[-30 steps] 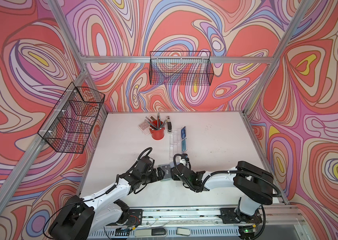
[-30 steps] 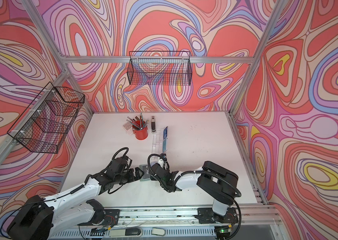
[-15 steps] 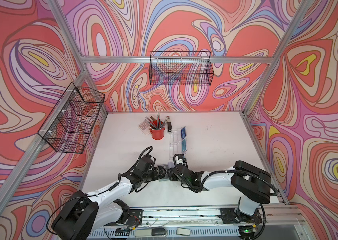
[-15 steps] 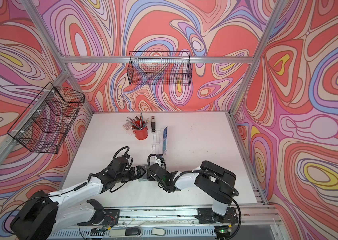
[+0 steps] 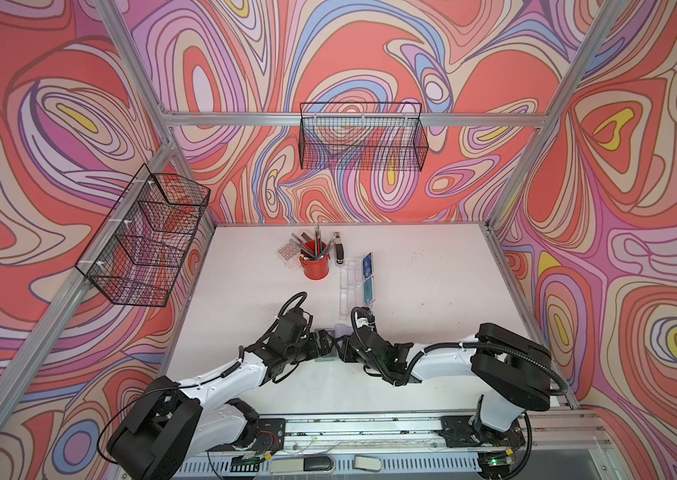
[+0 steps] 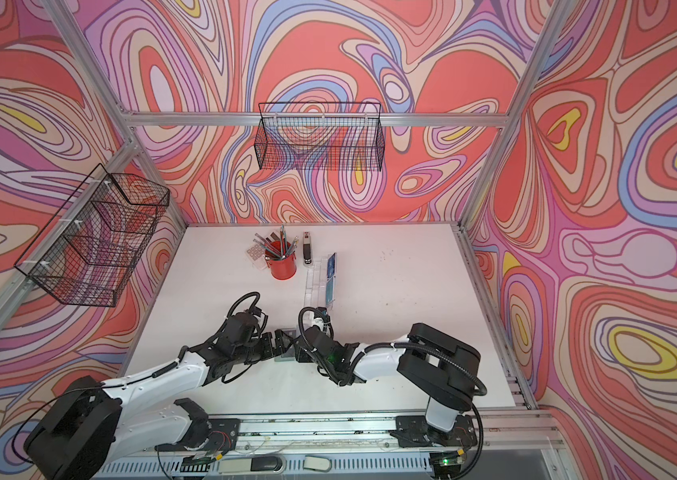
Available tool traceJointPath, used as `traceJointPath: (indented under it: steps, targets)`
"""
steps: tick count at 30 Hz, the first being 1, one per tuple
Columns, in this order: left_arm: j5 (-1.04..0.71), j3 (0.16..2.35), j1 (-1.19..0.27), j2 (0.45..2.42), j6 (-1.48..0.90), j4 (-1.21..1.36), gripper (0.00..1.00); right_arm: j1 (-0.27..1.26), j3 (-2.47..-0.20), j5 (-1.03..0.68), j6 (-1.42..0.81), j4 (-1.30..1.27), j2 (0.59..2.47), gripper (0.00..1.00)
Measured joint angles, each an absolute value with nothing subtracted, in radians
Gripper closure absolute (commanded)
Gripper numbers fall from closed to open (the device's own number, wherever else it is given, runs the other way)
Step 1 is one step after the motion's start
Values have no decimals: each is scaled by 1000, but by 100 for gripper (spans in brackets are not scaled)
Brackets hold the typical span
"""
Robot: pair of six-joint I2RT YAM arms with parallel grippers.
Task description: Put the credit cards into the card holder
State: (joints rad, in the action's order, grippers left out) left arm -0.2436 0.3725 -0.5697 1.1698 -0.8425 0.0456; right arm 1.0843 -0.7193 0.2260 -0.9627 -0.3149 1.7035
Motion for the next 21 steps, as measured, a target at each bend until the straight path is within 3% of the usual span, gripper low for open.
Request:
traceJointPath:
  steps: [11,21]
  targets:
    - [-215,354,-570,1137,-868,41,8,1086,-719,211,-963,-340,1702,67]
    - [-108,319,-570,932,-893,-96,8,1086,-746,163,-963,-376,1741,67]
